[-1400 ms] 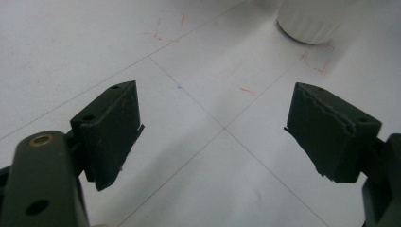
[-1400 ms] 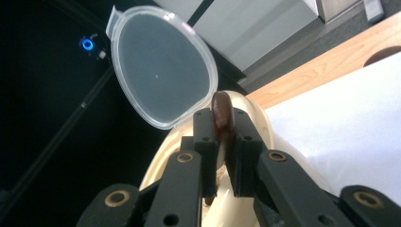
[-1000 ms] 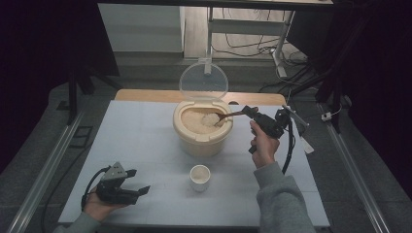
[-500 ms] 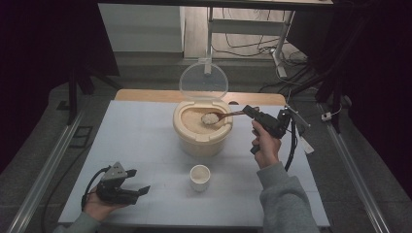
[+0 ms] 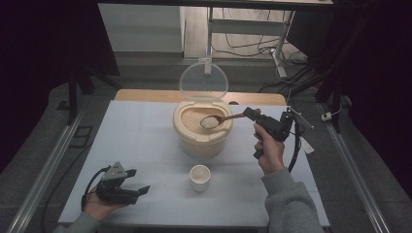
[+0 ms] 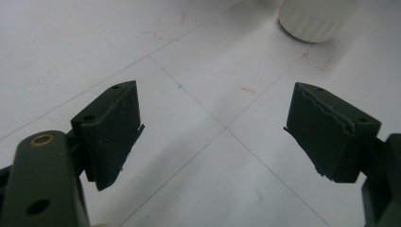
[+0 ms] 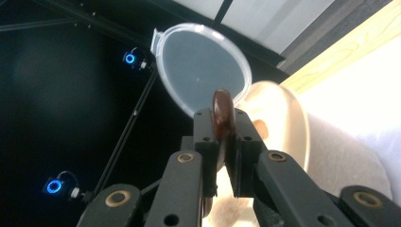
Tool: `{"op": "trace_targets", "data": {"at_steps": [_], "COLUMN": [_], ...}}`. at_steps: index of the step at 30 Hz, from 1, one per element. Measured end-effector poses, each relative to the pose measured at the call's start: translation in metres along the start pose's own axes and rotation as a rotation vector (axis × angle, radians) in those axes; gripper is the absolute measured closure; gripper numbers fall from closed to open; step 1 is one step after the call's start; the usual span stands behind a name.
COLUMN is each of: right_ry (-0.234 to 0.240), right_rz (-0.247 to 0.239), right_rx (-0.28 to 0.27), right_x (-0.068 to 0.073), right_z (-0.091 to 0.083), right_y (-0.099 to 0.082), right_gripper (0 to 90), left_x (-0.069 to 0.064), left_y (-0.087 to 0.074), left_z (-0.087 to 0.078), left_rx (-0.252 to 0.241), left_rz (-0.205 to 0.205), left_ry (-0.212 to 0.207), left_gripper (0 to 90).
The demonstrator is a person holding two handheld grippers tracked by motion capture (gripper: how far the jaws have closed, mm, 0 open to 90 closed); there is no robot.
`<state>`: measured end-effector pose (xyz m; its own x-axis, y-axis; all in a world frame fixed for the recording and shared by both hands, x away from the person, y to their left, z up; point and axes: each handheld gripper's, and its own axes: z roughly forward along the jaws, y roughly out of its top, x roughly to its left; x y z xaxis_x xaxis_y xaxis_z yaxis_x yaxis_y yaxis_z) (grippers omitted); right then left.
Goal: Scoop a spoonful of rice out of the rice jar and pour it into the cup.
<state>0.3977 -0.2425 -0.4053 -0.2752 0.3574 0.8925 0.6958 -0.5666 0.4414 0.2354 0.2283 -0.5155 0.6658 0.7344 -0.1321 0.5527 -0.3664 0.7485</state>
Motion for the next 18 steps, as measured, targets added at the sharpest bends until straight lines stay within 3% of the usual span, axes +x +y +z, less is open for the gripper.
{"op": "trace_targets", "data": {"at_steps": [10,18], "right_ry": [0.05,0.053], "right_rz": [0.006,-0.009], "right_rx": [0.093,0.162], "right_x": [0.004,0.0], "right_z": [-0.018,-0.032], "right_y": [-0.025,-0.047], "right_gripper": [83.5,83.6], "left_x": [0.002,0.002], "left_y": [-0.001,0.0], "left_z": [-0.001,-0.001], "left_rx": [-0.002,-0.002], "left_rz": [-0.007,-0.009], "left_ry": [0.003,0.003], "left_gripper": [18.0,17.9]}}
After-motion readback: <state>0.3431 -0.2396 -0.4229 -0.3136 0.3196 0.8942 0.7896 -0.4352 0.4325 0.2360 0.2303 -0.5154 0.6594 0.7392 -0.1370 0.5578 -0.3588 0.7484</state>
